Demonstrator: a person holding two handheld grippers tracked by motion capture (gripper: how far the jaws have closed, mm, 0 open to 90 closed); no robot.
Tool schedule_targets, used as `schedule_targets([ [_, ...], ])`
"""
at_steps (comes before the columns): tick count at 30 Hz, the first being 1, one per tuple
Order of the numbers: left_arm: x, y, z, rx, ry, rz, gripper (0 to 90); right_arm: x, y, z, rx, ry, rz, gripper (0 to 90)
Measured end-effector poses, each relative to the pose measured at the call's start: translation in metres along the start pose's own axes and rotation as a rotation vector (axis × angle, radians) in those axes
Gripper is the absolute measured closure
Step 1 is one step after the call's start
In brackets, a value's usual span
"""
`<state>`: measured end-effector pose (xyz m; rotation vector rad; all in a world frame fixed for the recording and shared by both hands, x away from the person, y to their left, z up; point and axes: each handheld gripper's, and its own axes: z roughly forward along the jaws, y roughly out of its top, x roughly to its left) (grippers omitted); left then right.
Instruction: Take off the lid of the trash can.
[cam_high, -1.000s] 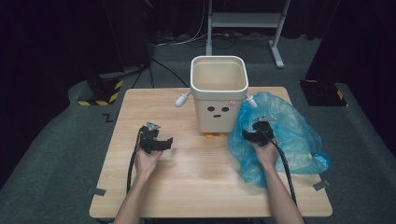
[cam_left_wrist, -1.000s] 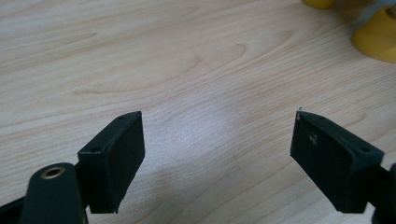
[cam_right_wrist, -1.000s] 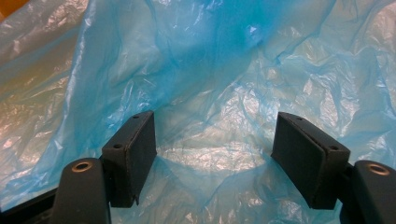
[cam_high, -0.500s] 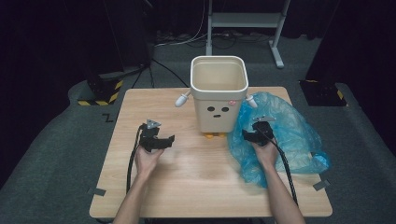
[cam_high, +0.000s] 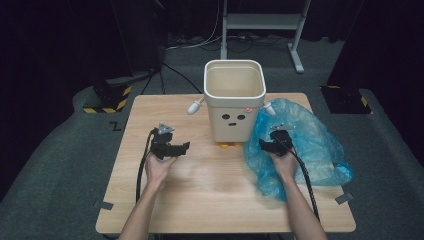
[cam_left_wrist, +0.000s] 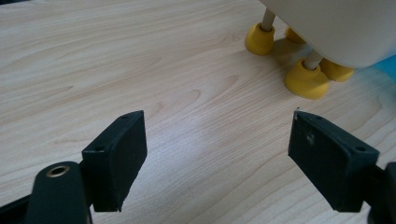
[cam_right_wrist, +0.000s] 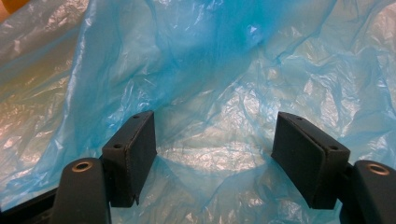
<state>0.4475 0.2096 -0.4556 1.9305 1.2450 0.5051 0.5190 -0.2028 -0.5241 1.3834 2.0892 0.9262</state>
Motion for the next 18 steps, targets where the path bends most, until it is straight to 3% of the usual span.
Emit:
schedule_targets([
  [14,-0.006,0.016,-0.016,-0.043,-0.042,0.021,21.8,0.000,0.000,0.000,0.000,0.002,-0.003,30.0],
  [18,-0.008,0.019,-0.019,-0.039,-0.032,0.035,21.3,0.000,0.000,0.000,0.001,0.003,-0.004,30.0],
])
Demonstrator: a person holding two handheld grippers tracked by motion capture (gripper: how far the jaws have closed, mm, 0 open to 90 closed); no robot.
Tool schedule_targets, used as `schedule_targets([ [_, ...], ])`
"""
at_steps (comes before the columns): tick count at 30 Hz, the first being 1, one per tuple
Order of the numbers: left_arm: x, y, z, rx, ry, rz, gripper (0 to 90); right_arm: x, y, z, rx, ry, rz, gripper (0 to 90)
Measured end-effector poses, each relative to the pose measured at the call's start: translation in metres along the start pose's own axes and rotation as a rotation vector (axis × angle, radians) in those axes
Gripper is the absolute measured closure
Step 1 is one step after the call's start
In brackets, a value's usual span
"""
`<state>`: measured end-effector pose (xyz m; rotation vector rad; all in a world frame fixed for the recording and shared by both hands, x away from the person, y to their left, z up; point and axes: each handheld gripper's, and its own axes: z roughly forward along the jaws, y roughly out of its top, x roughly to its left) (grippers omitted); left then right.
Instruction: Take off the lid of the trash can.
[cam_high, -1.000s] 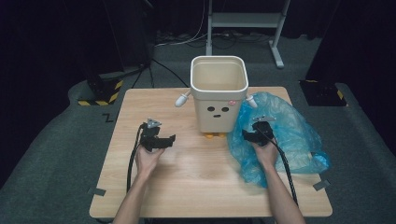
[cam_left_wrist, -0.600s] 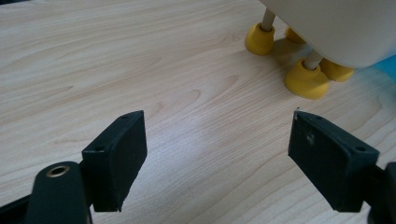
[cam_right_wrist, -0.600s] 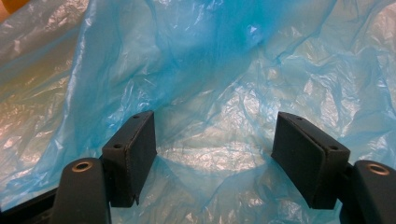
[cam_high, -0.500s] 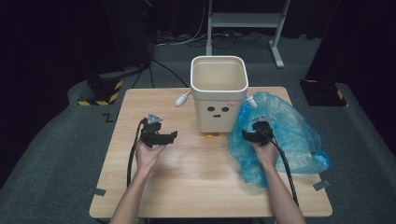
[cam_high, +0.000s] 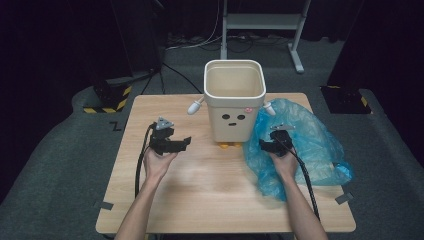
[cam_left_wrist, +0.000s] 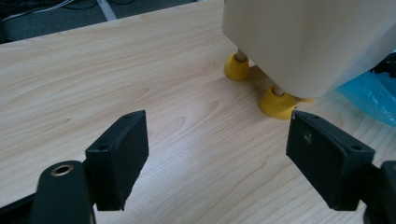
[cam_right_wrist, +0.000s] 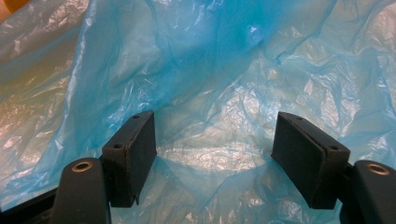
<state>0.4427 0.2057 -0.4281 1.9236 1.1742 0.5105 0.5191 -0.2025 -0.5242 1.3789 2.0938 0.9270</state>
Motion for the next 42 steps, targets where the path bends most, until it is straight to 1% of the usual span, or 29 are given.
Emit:
schedule_targets([
  [8,-0.001,0.005,-0.003,-0.007,-0.004,0.002,21.5,0.000,0.000,0.000,0.000,0.002,-0.003,30.0],
  [9,0.000,0.006,-0.004,-0.010,-0.008,0.000,21.6,0.000,0.000,0.000,0.001,0.001,-0.002,30.0],
  [10,-0.001,0.008,-0.007,-0.021,-0.019,-0.010,21.6,0.000,0.000,0.000,0.001,0.001,-0.003,30.0],
  [11,-0.001,0.008,-0.007,-0.021,-0.019,-0.010,21.6,0.000,0.000,0.000,0.001,0.001,-0.003,30.0],
  [16,-0.002,0.014,-0.013,-0.039,-0.016,0.002,21.3,0.000,0.000,0.000,0.000,0.005,-0.003,30.0],
  [19,-0.001,0.017,-0.016,-0.032,-0.024,-0.013,21.1,0.000,0.000,0.000,0.001,0.004,-0.003,29.9],
  [21,-0.001,0.018,-0.017,-0.036,-0.022,-0.014,21.0,0.000,0.000,0.000,0.001,0.005,-0.003,29.9],
  [22,-0.001,0.018,-0.018,-0.041,-0.027,-0.020,21.0,0.000,0.000,0.000,0.001,0.004,-0.003,30.0],
  [27,-0.002,0.021,-0.022,-0.044,-0.025,-0.010,20.7,0.000,0.000,0.000,0.001,0.005,-0.003,29.9],
  [28,-0.002,0.022,-0.023,-0.044,-0.019,0.002,21.0,0.000,0.000,0.000,0.000,0.005,-0.004,30.0],
  [34,-0.001,0.029,-0.029,-0.058,-0.032,0.000,22.8,0.000,0.000,0.000,0.001,0.004,-0.004,30.0],
  [36,-0.002,0.031,-0.031,-0.065,-0.035,-0.004,26.0,0.000,0.000,0.000,0.000,0.006,-0.004,30.0],
  [39,-0.003,0.035,-0.035,-0.079,-0.031,-0.003,26.2,0.000,0.000,0.000,0.000,0.005,-0.004,30.0],
  [41,-0.003,0.037,-0.036,-0.080,-0.018,-0.003,24.3,0.000,0.000,0.000,0.001,0.006,-0.003,29.9],
  [42,-0.001,0.038,-0.037,-0.080,-0.019,-0.004,24.1,0.000,0.000,0.000,0.001,0.006,-0.003,29.9],
])
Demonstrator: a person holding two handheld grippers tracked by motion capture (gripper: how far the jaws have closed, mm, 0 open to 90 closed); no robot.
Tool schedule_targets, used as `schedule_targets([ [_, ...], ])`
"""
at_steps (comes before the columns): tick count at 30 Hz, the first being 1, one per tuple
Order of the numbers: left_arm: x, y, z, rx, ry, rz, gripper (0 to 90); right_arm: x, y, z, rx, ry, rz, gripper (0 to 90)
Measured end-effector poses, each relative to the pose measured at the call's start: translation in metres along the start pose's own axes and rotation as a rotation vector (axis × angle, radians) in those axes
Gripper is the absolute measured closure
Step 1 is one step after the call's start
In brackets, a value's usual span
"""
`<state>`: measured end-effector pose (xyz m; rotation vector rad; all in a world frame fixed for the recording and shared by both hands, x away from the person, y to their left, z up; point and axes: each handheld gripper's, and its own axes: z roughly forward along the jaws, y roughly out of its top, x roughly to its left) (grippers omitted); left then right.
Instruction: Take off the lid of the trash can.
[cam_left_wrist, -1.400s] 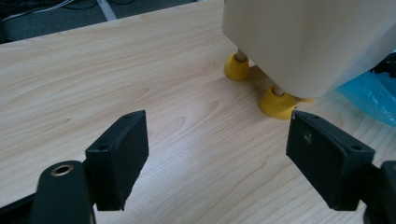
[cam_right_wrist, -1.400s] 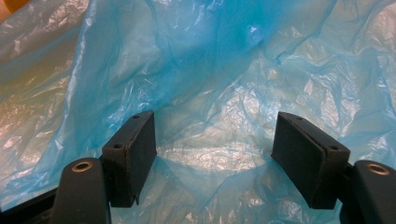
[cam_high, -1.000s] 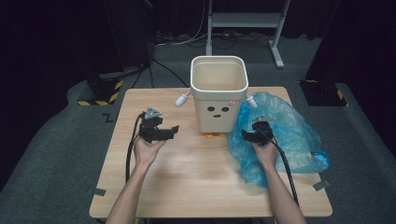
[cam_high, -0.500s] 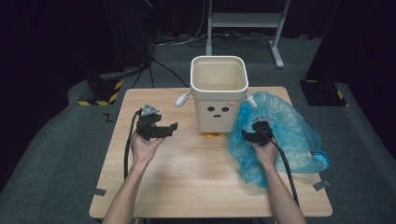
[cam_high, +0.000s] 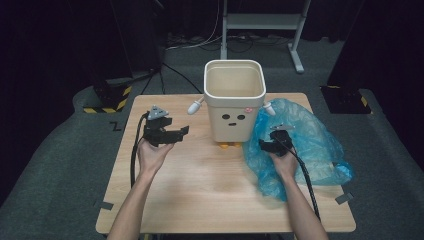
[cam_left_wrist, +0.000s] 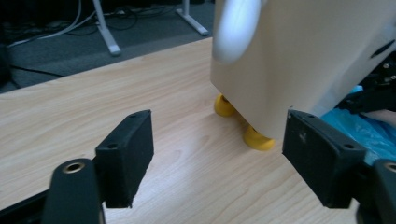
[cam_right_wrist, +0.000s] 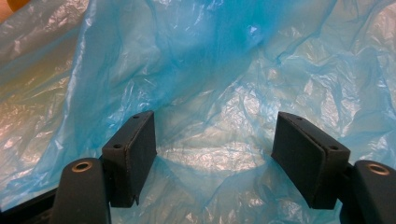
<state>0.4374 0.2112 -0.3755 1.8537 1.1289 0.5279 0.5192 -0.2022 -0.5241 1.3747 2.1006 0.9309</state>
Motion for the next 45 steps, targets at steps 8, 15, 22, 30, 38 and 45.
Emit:
schedule_targets([
  [8,0.004,0.009,-0.007,-0.019,-0.024,-0.018,27.2,0.000,0.000,0.000,0.000,0.001,0.000,29.9],
  [15,0.005,0.018,-0.013,-0.023,-0.028,-0.005,28.5,0.000,0.000,0.000,0.000,0.001,-0.001,29.9],
  [22,0.007,0.032,-0.018,-0.001,-0.017,-0.002,28.0,0.000,0.000,0.000,0.001,0.000,0.001,29.9],
  [30,0.007,0.048,-0.023,-0.011,-0.032,0.002,28.4,0.000,0.000,0.000,0.001,0.002,-0.001,29.9],
  [38,0.008,0.064,-0.023,-0.038,-0.040,-0.001,30.3,0.000,0.000,0.000,0.001,0.003,-0.001,29.9],
  [45,0.008,0.076,-0.024,-0.046,-0.047,0.004,31.1,0.000,0.000,0.000,0.001,0.004,-0.002,29.9],
])
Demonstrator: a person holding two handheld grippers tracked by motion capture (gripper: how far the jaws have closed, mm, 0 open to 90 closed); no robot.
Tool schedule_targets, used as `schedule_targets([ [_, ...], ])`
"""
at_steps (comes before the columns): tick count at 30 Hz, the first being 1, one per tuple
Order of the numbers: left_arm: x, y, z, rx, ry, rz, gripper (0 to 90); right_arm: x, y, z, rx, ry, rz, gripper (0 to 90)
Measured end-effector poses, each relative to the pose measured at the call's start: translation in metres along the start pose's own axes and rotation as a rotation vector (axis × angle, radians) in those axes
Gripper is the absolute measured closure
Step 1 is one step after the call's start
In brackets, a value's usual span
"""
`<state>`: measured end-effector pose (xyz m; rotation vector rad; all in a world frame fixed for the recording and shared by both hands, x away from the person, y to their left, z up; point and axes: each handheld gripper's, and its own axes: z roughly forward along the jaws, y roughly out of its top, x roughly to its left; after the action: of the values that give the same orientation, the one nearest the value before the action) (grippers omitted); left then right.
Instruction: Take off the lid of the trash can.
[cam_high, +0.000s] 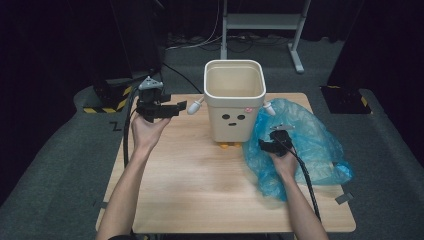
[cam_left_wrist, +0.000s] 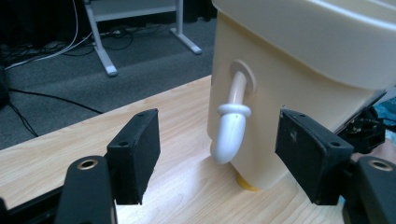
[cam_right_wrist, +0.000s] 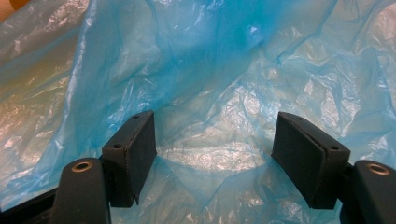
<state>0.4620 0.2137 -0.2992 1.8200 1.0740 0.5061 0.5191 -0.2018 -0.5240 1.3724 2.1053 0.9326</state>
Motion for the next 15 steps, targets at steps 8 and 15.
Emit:
schedule_targets([
  [8,-0.003,0.017,0.005,-0.010,-0.009,0.016,31.5,0.000,0.000,0.000,0.000,0.001,-0.001,30.0],
  [15,-0.005,0.033,0.007,-0.037,0.011,0.018,33.5,0.000,0.000,0.000,0.000,0.001,0.000,30.0],
])
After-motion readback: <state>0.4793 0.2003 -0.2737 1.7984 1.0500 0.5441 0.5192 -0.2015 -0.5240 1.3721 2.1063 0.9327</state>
